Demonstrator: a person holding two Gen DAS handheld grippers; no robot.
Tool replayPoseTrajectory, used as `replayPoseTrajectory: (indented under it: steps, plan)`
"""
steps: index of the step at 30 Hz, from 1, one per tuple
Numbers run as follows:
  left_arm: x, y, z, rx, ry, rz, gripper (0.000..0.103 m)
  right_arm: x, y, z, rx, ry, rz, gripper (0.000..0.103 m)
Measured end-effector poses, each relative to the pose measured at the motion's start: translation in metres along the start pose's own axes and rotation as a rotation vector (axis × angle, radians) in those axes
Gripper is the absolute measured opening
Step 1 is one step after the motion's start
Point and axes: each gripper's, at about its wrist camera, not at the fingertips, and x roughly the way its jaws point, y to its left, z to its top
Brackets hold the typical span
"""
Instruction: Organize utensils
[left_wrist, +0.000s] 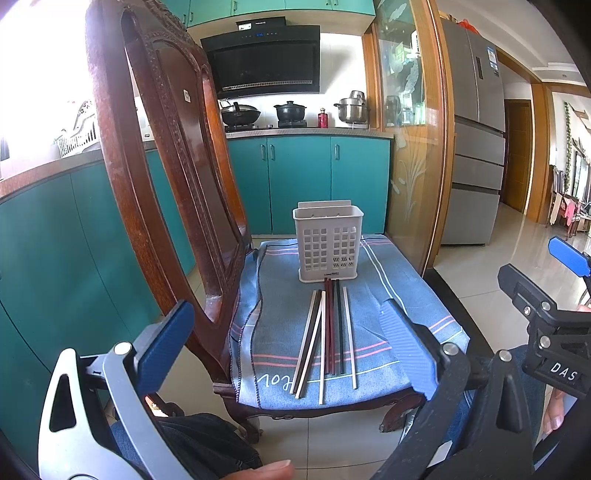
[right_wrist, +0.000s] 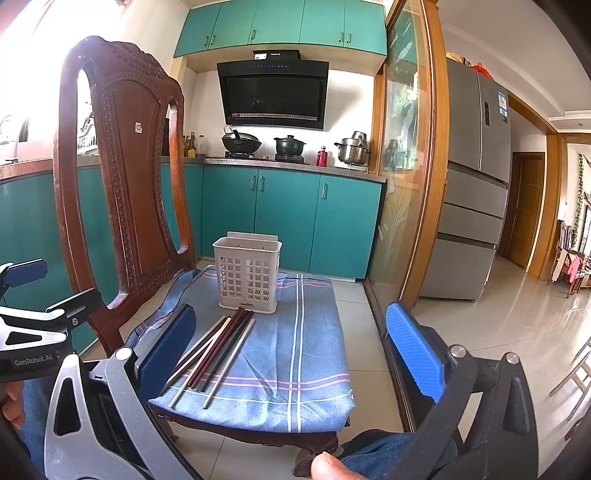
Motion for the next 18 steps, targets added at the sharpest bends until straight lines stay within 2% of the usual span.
replayPoseTrajectory:
  steps: [18]
  plan:
    - [0.0028,0.0024,-0.0012,0.003,0.002,0.000,0.100,-0.0001,-0.0023,-0.0006,0.005,0.001,0.007,0.101]
